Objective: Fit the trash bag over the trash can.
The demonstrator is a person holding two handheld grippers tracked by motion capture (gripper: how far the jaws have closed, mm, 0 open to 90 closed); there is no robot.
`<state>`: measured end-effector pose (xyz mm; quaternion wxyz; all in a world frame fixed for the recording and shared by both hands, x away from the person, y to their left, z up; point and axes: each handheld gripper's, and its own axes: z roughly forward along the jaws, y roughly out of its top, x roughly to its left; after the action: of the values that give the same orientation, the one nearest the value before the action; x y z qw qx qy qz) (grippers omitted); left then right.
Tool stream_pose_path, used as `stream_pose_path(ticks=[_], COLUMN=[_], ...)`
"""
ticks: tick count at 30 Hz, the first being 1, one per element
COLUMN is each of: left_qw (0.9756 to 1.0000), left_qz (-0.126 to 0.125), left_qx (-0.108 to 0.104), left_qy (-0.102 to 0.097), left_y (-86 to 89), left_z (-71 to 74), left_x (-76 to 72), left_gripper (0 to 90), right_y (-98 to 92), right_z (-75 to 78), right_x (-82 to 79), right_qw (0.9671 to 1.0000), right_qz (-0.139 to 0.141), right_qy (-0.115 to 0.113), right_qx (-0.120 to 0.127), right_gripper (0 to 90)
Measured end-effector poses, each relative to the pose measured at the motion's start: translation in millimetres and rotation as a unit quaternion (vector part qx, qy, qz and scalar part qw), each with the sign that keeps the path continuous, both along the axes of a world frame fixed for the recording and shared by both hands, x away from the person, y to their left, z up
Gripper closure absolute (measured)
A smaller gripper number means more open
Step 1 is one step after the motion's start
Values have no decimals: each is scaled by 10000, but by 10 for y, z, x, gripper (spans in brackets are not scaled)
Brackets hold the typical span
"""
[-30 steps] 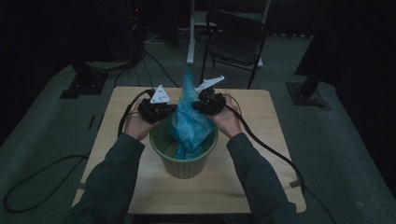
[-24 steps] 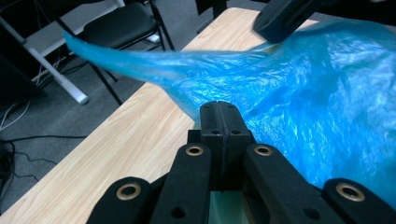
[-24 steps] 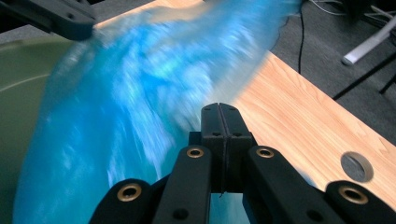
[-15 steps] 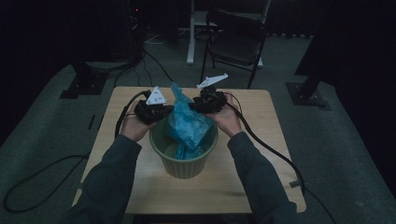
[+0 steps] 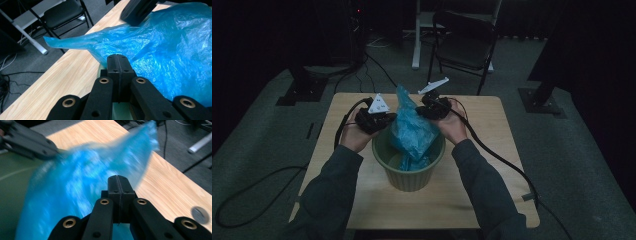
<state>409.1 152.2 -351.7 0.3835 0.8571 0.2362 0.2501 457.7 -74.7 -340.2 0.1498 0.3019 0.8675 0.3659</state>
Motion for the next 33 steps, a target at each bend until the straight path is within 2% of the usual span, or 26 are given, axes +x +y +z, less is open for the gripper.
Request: stream_pose_path(ticks=[2, 3, 5, 6, 7, 10, 12, 14, 15, 16, 18, 19, 28, 31, 32, 33], left_qw=[9999, 9999, 10000, 10000, 10000, 9999, 9999, 9998, 9999, 9999, 9999, 9999, 10000, 9999, 9998, 9998], left_qz=[-7, -10, -20, -34, -34, -105, -139, -163, -161, -159, -150, -143, 32, 60, 126, 153], left_qx=[-99, -93, -70, -82, -82, 8, 65, 76, 40, 36, 16, 14, -73, -82, -121, -132], left_qy=[47, 42, 33, 20, 20, -2, -5, -1, 2, 1, -3, -5, -30, -39, -30, -22], left_y=[36, 38, 23, 8, 8, -73, -105, -122, -130, -133, -133, -128, 12, 61, 124, 143], left_z=[-10, -12, -14, -14, -14, -21, -29, -33, -35, -34, -33, -32, -21, -21, -33, -39], left_x=[1, 1, -2, -4, -4, -9, -6, -2, -1, 0, -1, -1, -19, -29, -40, -43], left_gripper=[900, 900, 900, 900, 900, 900, 900, 900, 900, 900, 900, 900, 900, 900, 900, 900], right_y=[-26, -44, -38, -20, -20, 72, 110, 123, 140, 144, 122, 112, -54, -102, -130, -206], right_z=[11, 23, 35, 36, 36, -3, -29, -43, -60, -59, -43, -33, 5, -9, -19, -43], right_x=[3, 9, 13, 13, 13, 44, 65, 75, 76, 68, 71, 69, 61, 62, 62, 61], right_qw=[10000, 9999, 9989, 9986, 9986, 9983, 9985, 9985, 9989, 9995, 9996, 9997, 9997, 9996, 9995, 9992], right_qz=[-43, 18, 162, 178, 178, 196, 194, 212, 213, 147, 89, 39, -235, -292, -319, -388], right_qy=[23, 48, 107, 95, 95, 120, 165, 199, 187, 89, 68, 78, -25, -4, 16, 74], right_qx=[29, 163, 421, 484, 484, 541, 489, 457, 364, 281, 245, 208, 49, 39, 21, 9], right_gripper=[900, 891, 738, 695, 695, 613, 605, 612, 703, 758, 874, 900, 900, 900, 900, 900])
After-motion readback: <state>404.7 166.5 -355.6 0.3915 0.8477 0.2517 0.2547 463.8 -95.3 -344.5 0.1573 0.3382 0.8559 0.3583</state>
